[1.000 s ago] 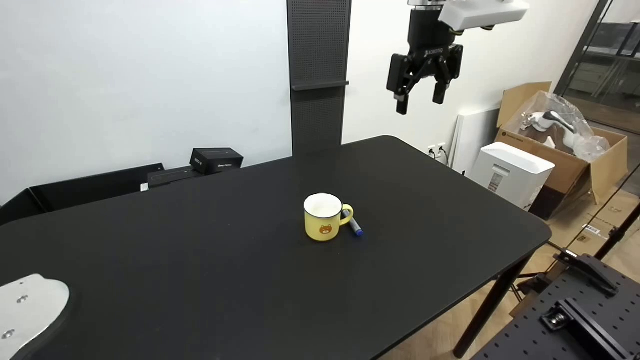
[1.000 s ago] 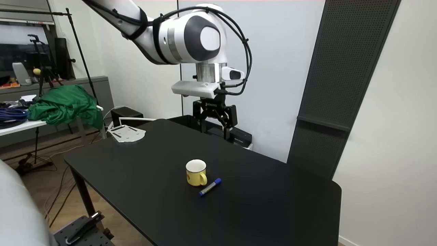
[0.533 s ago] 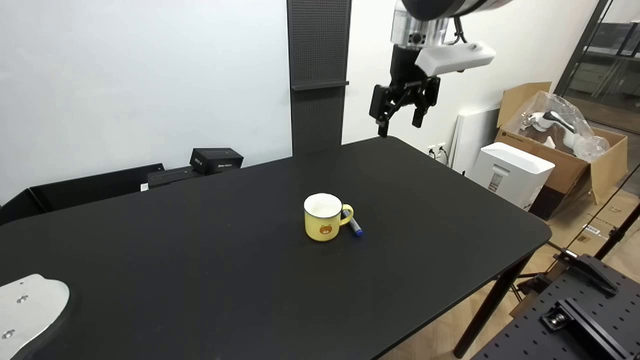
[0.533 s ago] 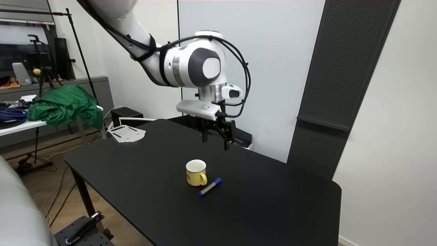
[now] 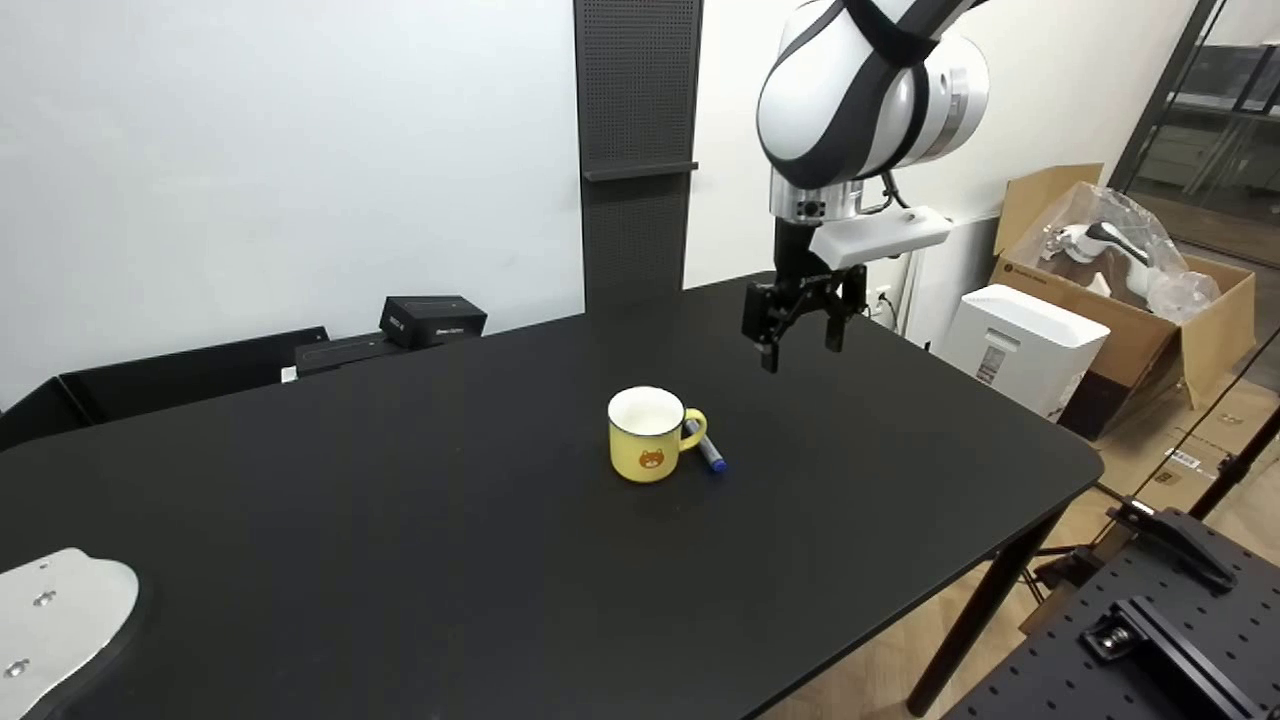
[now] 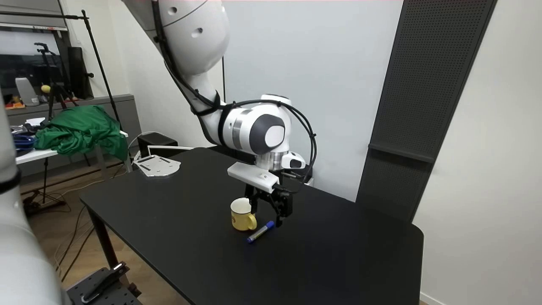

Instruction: Pick the pen on the table and put it in the cup

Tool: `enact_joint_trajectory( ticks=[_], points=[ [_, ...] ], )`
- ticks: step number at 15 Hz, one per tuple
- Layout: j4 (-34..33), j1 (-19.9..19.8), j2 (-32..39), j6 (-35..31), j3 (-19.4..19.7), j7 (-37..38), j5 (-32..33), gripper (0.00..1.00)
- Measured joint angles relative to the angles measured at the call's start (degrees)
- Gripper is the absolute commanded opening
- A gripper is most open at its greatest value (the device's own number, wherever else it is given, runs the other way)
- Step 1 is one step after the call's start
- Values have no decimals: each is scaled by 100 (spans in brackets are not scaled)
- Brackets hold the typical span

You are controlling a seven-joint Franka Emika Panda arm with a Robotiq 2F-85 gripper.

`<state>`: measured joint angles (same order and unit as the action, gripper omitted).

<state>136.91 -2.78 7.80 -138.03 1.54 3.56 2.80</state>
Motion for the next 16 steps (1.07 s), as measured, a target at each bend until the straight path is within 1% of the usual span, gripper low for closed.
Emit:
enact_joint_trajectory(
  ticks=[4, 8, 12, 16],
  points=[
    [3, 13, -90, -52, 0, 22, 56, 100],
    [39, 67, 15, -716, 22, 462, 297, 100],
    [34, 203, 426, -1360, 106, 1015, 500, 100],
    [-83, 424, 879, -1639, 219, 1410, 490, 100]
  ],
)
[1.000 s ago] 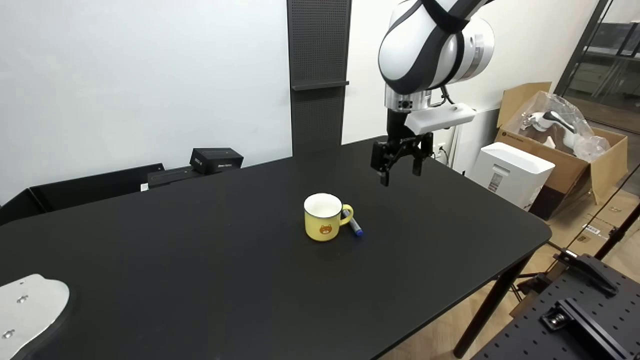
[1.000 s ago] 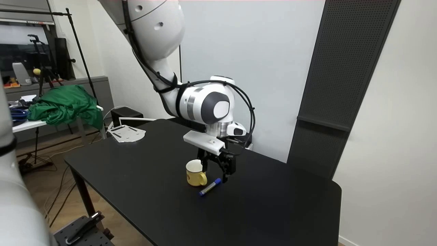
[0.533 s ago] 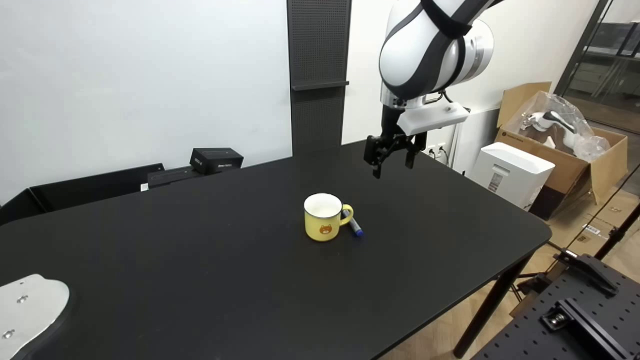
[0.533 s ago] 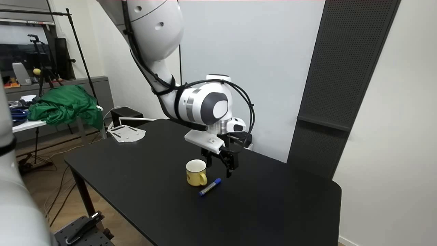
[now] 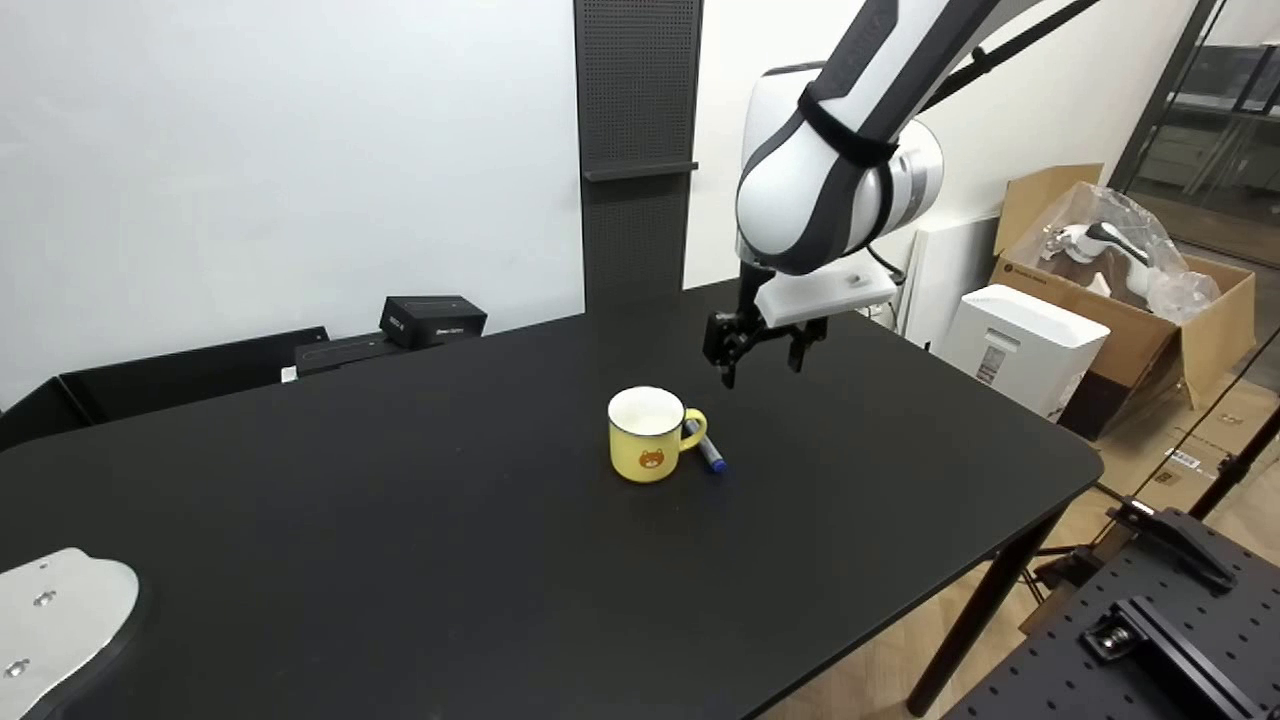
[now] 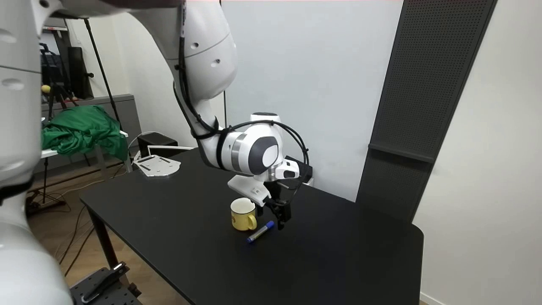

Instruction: Pick the pen on the table and put it in the cup

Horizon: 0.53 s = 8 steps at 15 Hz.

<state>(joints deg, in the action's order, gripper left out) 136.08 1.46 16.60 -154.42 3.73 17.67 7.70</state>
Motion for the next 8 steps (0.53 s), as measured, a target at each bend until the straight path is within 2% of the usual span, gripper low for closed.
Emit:
enact_joint_trajectory(
  ticks=[8],
  points=[
    [-790, 157, 990, 26, 41, 139, -659, 100]
  ],
)
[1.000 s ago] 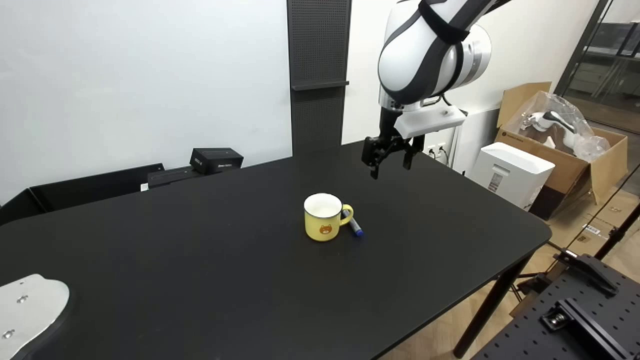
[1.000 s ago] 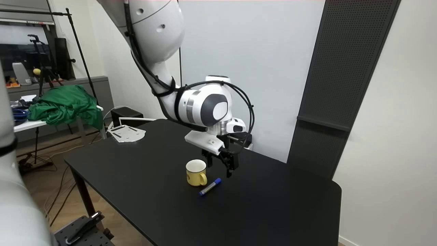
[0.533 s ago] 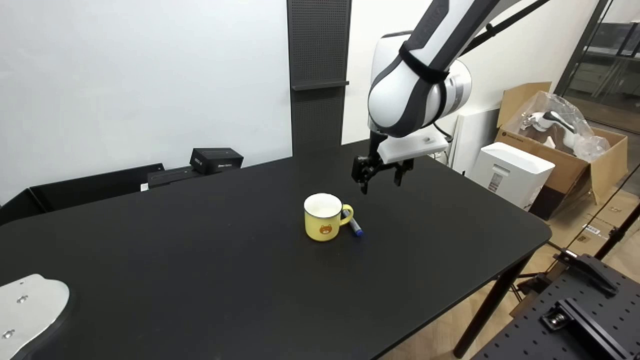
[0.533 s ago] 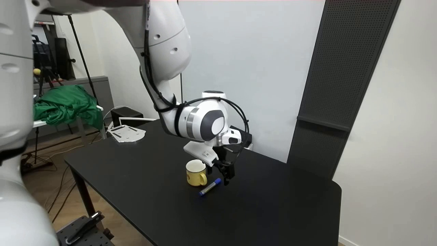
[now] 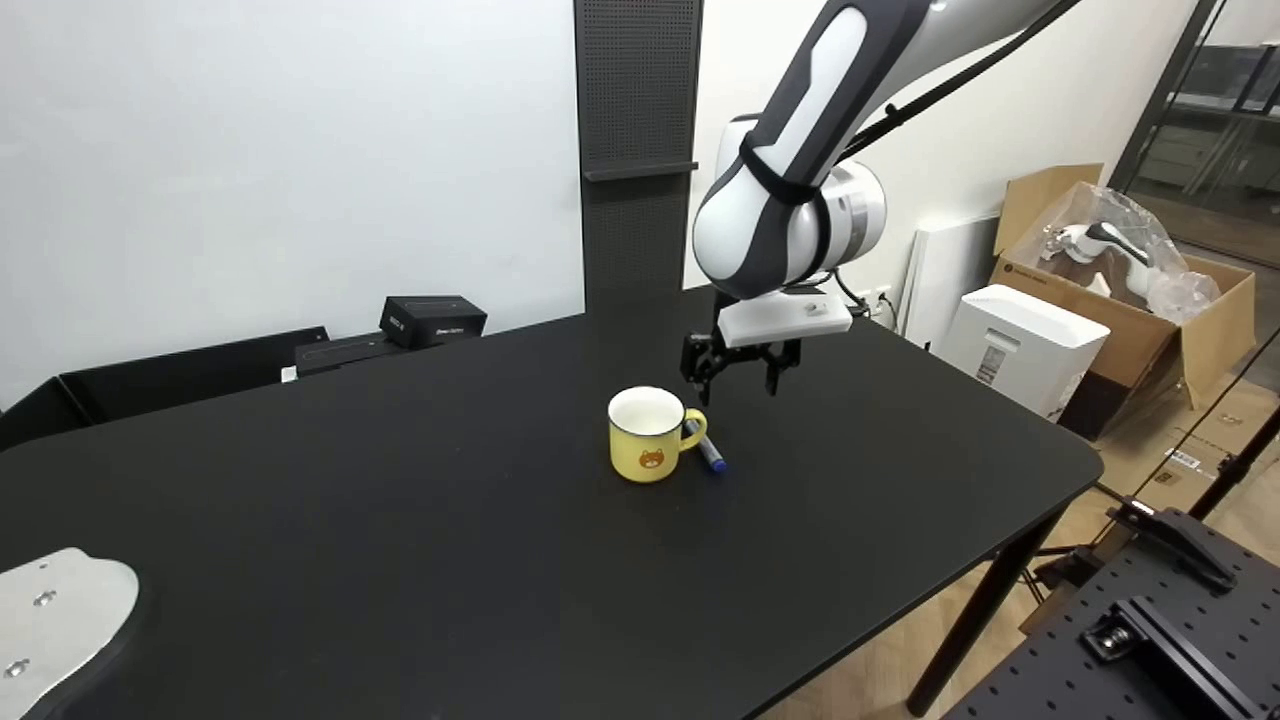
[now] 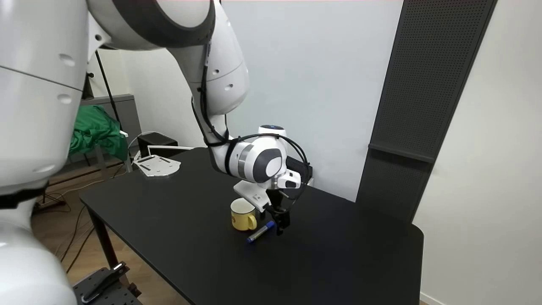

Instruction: Pick the pen on the table and put it in the cup

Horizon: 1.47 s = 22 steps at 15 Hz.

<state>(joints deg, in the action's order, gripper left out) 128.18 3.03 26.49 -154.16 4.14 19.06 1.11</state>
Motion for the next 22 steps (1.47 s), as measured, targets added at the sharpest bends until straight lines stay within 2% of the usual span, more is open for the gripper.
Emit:
enact_joint_trajectory(
  ticks=[16, 17, 18, 22],
  points=[
    [-812, 341, 857, 178, 188, 1, -121, 100],
    [-844, 355, 905, 178, 195, 1, -121, 75],
    [-872, 371, 949, 178, 204, 1, -121, 74],
    [-958, 427, 1064, 178, 213, 1, -123, 45]
  ],
)
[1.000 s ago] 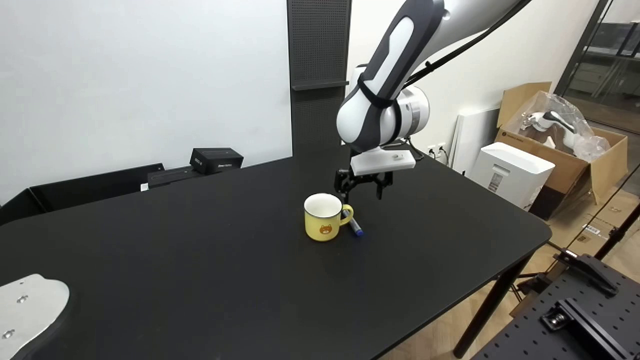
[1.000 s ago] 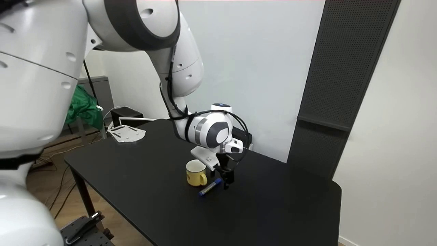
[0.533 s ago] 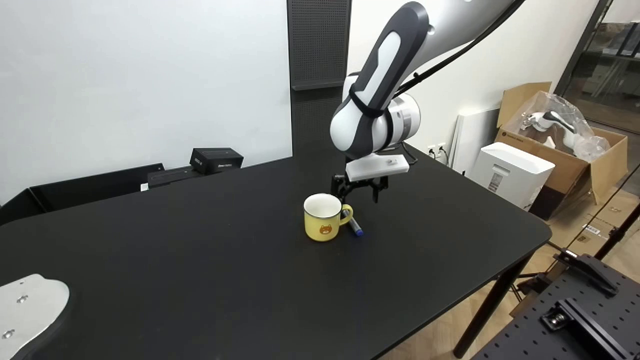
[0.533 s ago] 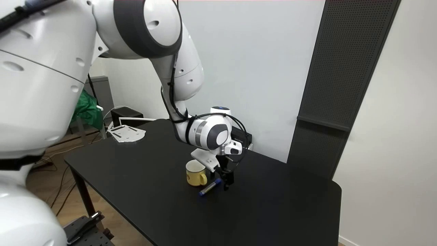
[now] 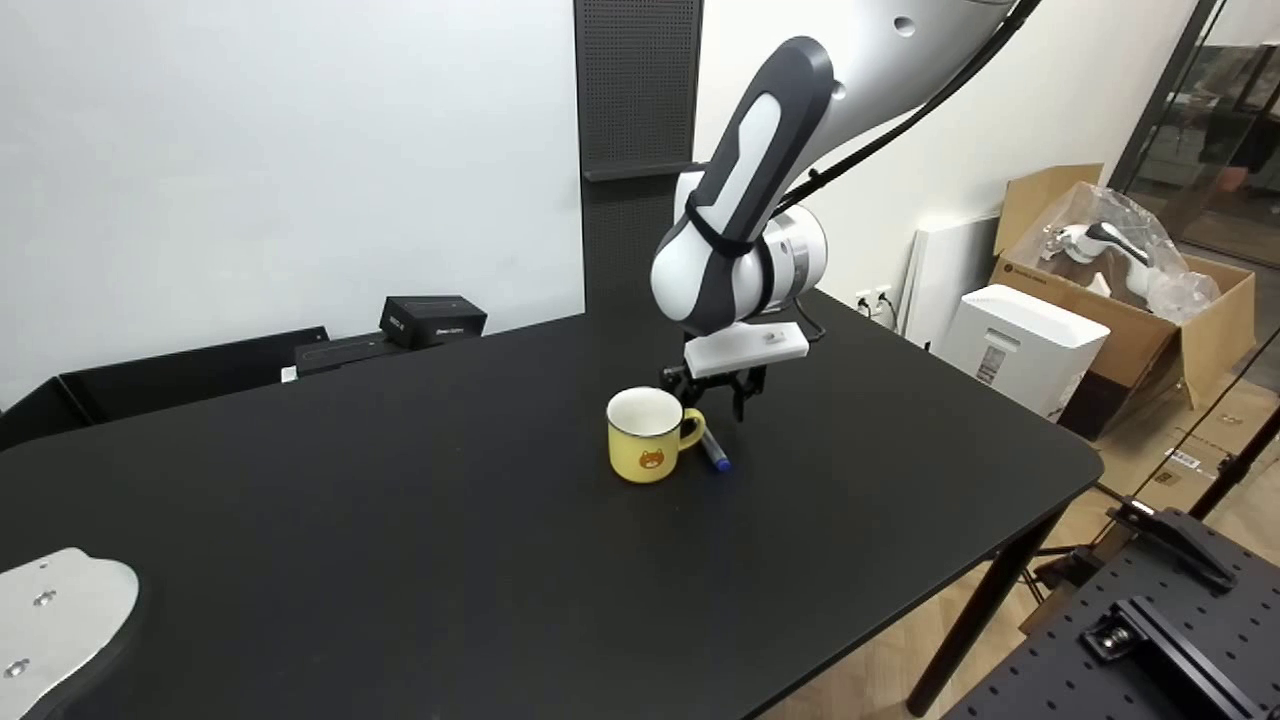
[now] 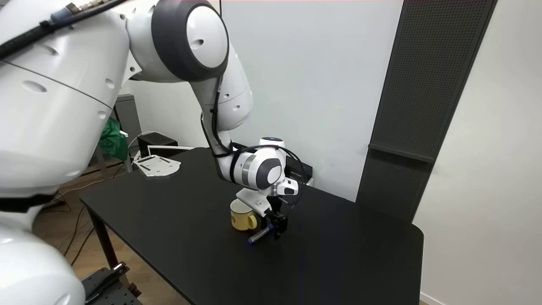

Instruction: Pick the pen on the table and put it in the cup

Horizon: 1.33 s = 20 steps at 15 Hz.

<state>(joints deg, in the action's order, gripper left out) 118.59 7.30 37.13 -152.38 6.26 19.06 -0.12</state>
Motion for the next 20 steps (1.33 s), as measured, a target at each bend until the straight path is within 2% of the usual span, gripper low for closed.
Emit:
enact_joint_trajectory(
  ticks=[4, 7, 9, 15, 20],
  points=[
    [-49, 32, 30, 0, 0, 0, -4, 17],
    [-65, 38, 30, 0, -7, 0, -13, 1],
    [-67, 39, 23, -1, -13, -1, -23, 5],
    [-58, -29, -70, 15, -39, -19, -180, 5],
    [42, -51, -817, 404, 17, -42, -113, 5]
  ],
)
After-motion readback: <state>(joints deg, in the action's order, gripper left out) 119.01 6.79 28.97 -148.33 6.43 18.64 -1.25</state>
